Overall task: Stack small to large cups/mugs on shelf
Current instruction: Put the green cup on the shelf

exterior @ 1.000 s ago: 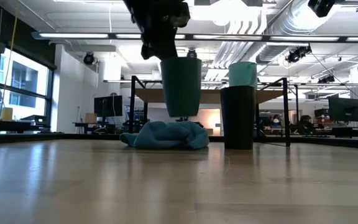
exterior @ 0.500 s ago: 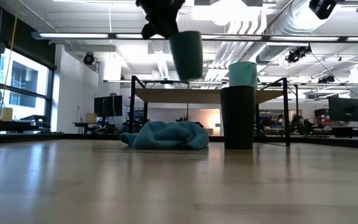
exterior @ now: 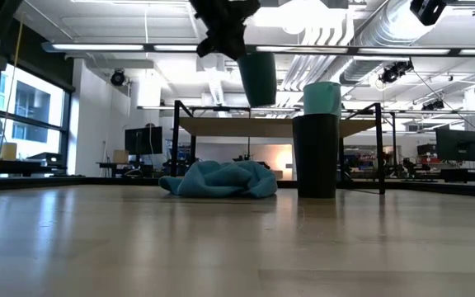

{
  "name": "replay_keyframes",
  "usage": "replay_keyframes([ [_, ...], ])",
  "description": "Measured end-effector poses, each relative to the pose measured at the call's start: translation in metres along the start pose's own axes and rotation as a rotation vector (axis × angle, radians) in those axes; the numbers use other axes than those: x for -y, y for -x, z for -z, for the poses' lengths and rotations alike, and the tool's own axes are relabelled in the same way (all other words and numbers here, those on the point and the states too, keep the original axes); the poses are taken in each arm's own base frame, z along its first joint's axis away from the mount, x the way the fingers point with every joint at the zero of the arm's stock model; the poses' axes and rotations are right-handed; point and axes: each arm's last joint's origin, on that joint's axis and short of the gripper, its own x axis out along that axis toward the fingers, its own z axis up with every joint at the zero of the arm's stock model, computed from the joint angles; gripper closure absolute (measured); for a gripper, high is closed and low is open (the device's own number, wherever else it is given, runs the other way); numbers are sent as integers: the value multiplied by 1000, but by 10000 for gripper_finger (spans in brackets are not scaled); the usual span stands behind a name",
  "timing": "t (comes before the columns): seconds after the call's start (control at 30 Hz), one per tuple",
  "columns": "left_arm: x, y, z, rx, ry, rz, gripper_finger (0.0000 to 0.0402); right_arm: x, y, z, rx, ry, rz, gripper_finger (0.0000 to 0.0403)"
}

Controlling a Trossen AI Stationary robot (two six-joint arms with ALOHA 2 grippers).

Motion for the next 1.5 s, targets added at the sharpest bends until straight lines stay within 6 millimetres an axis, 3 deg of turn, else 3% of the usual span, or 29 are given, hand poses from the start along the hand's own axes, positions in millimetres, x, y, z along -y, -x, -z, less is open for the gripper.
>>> replay_keyframes([
  [0.4,-24,-19,-19,14,70,-39,401,0,0,0,0,-4,0,291],
  [1.17,-23,-31,-20,27,70,-30,401,2,0,2,-8,2,38,291],
  [1.5,-23,-49,-14,-29,65,-64,401,2,0,2,-8,-6,39,291],
])
